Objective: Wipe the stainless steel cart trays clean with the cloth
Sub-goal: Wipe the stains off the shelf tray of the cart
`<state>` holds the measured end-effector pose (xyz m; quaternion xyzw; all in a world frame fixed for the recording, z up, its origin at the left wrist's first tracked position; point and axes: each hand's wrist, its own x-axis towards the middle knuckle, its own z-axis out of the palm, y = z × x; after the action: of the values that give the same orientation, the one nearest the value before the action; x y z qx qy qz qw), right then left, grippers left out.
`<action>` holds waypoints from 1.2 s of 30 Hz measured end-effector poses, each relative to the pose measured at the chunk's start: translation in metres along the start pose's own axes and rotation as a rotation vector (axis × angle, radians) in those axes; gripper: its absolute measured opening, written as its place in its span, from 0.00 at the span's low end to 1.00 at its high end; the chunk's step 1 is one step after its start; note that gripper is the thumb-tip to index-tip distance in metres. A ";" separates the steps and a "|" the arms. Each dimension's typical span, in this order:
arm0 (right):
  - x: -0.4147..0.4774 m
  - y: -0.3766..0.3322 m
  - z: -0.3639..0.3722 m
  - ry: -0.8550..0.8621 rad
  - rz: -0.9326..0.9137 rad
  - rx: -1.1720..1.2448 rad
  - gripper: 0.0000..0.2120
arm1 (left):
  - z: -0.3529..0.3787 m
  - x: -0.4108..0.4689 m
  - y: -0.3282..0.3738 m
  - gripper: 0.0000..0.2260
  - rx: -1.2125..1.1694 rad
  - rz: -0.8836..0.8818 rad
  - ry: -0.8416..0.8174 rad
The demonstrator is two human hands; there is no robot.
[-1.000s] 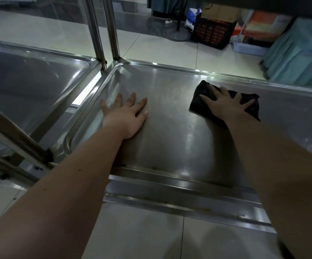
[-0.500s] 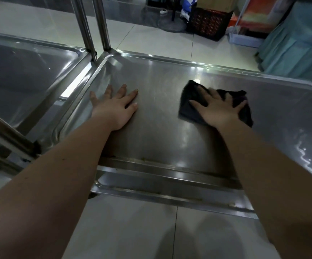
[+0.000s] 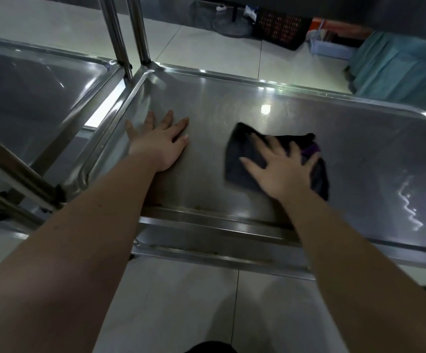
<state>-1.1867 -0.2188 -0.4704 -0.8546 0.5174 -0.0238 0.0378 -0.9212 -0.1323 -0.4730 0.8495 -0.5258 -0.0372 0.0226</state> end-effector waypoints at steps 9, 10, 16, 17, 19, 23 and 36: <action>-0.054 -0.057 0.011 -0.056 -0.039 -0.017 0.36 | -0.004 -0.009 0.006 0.24 0.023 -0.009 -0.012; -0.059 -0.069 0.013 -0.065 -0.068 -0.016 0.36 | -0.004 -0.009 0.005 0.24 0.024 -0.008 -0.013; -0.052 0.004 -0.003 -0.041 -0.012 -0.029 0.35 | -0.002 -0.006 0.002 0.24 0.000 -0.009 -0.022; -0.050 0.026 -0.008 -0.069 0.038 -0.031 0.35 | -0.002 -0.005 0.003 0.24 0.000 -0.011 -0.021; -0.052 0.056 -0.016 -0.132 0.111 -0.042 0.37 | -0.001 -0.004 0.006 0.24 0.002 -0.014 -0.017; -0.057 0.041 -0.012 -0.160 0.150 -0.038 0.36 | -0.001 -0.006 0.008 0.24 0.015 -0.022 0.002; -0.053 -0.085 -0.003 -0.179 -0.118 0.053 0.36 | -0.024 -0.012 0.002 0.21 -0.263 -0.007 -0.050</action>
<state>-1.1365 -0.1323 -0.4604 -0.8810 0.4598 0.0366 0.1049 -0.9265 -0.1223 -0.4486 0.8397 -0.5140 -0.1270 0.1208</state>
